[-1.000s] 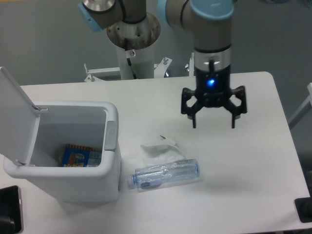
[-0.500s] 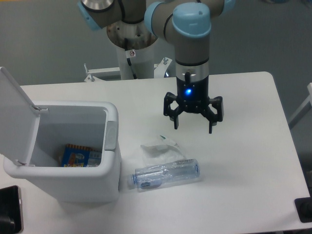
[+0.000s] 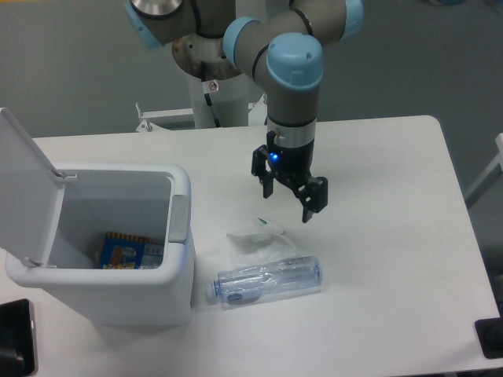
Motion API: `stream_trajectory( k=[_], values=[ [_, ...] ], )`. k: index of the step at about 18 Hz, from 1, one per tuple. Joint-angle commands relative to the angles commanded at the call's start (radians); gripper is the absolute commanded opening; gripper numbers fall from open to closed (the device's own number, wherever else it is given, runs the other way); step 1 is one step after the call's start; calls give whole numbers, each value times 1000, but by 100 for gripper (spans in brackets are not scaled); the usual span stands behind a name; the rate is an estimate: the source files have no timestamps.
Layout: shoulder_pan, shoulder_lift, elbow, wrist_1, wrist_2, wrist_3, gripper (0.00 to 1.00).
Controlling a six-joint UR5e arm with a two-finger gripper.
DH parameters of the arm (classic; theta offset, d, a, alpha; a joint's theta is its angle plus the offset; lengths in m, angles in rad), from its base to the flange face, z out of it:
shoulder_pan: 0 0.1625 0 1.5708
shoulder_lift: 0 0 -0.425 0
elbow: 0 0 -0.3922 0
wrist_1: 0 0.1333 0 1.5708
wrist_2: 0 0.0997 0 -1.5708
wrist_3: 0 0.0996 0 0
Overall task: Place the trash in the trash can
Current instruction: 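Lower the gripper onto the plastic bag and close on it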
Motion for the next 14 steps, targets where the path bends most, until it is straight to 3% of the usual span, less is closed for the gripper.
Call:
stream_trajectory(
  k=[7,14],
  values=[
    [-72,-89,-18,3,-18,-18,100],
    [-95,-146,-23,18,-20,-32,100]
  ],
)
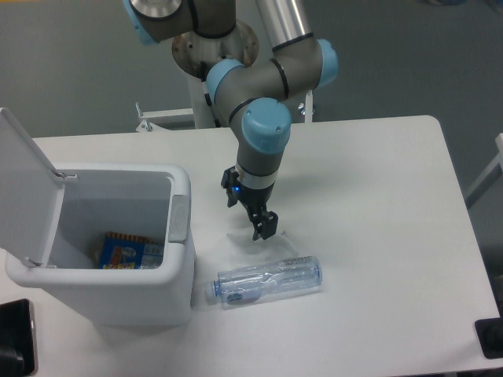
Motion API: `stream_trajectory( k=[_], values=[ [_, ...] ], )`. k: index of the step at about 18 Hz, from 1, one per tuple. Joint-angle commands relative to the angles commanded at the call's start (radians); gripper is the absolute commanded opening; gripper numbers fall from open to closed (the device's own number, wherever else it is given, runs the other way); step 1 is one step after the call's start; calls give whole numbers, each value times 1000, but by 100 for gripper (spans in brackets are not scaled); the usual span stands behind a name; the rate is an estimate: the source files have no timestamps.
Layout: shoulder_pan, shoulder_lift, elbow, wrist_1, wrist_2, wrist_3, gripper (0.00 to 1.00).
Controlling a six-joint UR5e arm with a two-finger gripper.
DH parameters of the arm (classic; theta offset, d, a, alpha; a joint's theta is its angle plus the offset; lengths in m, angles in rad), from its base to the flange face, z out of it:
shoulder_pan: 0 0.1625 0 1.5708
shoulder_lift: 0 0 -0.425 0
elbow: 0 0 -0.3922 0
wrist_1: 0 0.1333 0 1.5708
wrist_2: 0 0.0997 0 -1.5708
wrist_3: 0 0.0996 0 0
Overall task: Place the trash in the trash can
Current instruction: 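Lower the gripper onto the plastic bag and close on it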
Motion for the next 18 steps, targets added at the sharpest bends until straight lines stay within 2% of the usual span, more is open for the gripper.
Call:
stream_trajectory(
  k=[2,3,5,10,13,18],
  values=[
    [-2,-5,0,3,2,0,100],
    [0,-5,2,3,2,0,93],
    [0,-5,5,3,2,-15,65],
    [0,-2,12,0,6,-38,9],
    [2,4,9,-2,8,-43,4],
    [12,27,8,-6,9,-37,3]
  ],
)
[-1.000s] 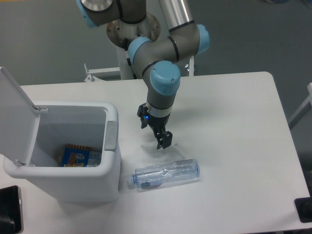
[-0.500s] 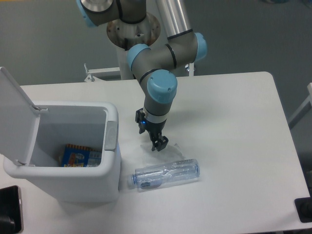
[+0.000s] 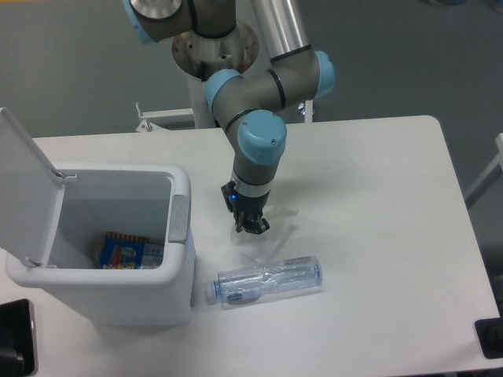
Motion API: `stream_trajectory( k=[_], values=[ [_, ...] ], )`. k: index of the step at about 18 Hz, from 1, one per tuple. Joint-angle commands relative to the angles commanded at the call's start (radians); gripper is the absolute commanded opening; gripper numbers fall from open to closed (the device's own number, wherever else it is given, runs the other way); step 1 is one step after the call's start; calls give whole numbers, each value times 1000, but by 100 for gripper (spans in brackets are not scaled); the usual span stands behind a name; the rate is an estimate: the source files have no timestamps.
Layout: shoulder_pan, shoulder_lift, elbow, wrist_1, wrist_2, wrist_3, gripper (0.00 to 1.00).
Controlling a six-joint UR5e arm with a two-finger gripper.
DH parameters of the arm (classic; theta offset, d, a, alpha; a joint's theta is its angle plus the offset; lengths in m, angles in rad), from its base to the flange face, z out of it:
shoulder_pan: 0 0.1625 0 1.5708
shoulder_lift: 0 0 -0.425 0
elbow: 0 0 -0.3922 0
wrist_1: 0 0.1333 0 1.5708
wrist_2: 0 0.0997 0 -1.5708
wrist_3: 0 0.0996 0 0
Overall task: Place the trash in the trash can
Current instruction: 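Lower the gripper onto the plastic bag and close on it, then lift the plastic bag and carry it over the trash bin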
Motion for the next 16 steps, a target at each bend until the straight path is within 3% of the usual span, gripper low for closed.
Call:
stream_trajectory(
  k=[8,11,16],
  values=[
    [78,90,12,-14,-12,-5,4],
    [103,112,76,-11,-66,-44,4],
    [189,129,219,-11,-288,-228,4]
  ],
)
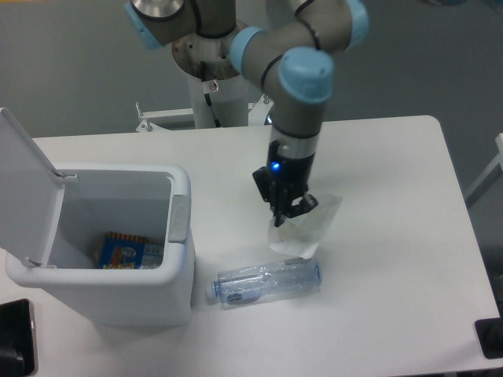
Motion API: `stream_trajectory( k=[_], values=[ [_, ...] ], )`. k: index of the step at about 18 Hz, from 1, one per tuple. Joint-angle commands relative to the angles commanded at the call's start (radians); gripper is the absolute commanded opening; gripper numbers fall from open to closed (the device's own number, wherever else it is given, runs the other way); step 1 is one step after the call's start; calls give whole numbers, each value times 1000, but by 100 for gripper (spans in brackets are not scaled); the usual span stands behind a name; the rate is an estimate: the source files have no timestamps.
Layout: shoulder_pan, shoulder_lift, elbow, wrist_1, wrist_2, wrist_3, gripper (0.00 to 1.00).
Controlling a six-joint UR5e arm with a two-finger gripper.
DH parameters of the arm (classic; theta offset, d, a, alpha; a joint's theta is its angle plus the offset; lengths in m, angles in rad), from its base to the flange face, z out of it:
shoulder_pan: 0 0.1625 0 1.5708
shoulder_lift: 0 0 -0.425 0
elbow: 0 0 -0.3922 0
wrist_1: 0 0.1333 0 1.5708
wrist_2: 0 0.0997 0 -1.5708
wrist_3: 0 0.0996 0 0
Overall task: Place the trash in the trash can
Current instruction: 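Lift the plastic bag and carry it over the trash bin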
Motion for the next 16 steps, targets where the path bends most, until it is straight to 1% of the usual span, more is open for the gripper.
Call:
stream_trajectory(
  k=[1,2,4,7,10,13,16],
  values=[
    [34,0,61,11,-92,-125,4],
    [46,0,100,11,-115,-184,4],
    [57,0,172,11,-146,-291,4],
    [57,-14,250,11,-149,-439,4],
    [55,-14,292,11,-160,-551,4],
    [49,-8,298,11,-174,-594,4],
    [29,-2,298,11,-177,-670,4]
  ],
)
